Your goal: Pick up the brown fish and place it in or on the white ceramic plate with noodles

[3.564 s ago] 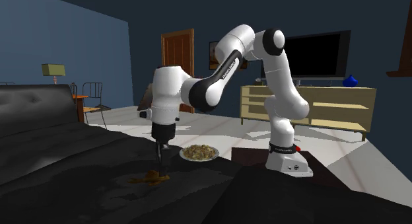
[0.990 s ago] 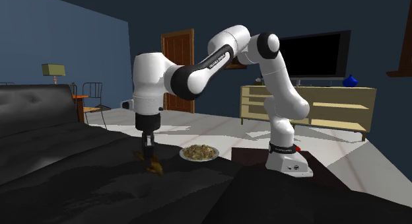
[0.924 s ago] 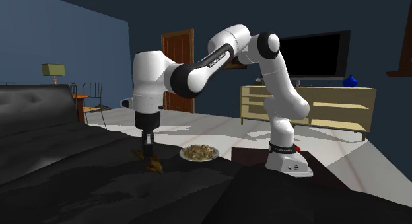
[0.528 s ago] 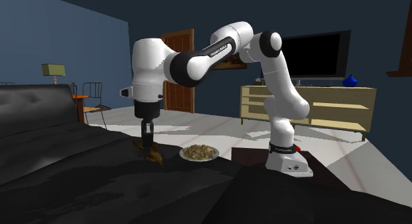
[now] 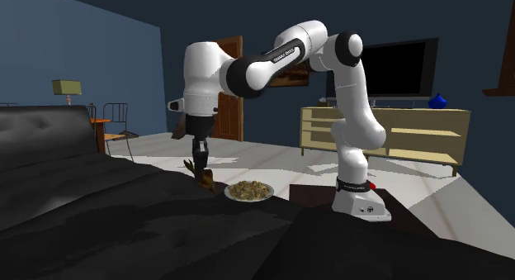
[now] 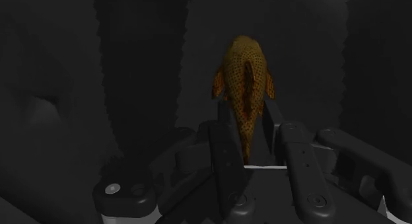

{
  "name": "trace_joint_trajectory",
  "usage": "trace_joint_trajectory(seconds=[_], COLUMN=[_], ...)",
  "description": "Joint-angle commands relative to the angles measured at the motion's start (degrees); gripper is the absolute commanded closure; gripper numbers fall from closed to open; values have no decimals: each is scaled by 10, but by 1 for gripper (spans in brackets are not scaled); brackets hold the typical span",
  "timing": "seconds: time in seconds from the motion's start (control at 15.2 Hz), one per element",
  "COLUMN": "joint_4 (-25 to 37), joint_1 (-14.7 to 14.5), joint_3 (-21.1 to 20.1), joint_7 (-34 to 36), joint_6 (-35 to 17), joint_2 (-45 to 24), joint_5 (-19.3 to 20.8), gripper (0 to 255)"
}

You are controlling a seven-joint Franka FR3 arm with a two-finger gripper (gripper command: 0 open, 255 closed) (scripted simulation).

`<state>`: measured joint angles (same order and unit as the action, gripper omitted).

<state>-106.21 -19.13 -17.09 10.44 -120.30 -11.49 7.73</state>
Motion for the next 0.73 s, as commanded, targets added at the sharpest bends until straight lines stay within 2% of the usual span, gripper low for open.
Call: trace_joint_trajectory(seconds=[0.0, 0.66], joint_4=[-57, -278], joint_1=[13, 52], joint_3=[2, 49], joint_7=[-18, -136], joint_6=[-17, -51], joint_2=[43, 242], joint_5=[-15, -77], gripper=[255, 255])
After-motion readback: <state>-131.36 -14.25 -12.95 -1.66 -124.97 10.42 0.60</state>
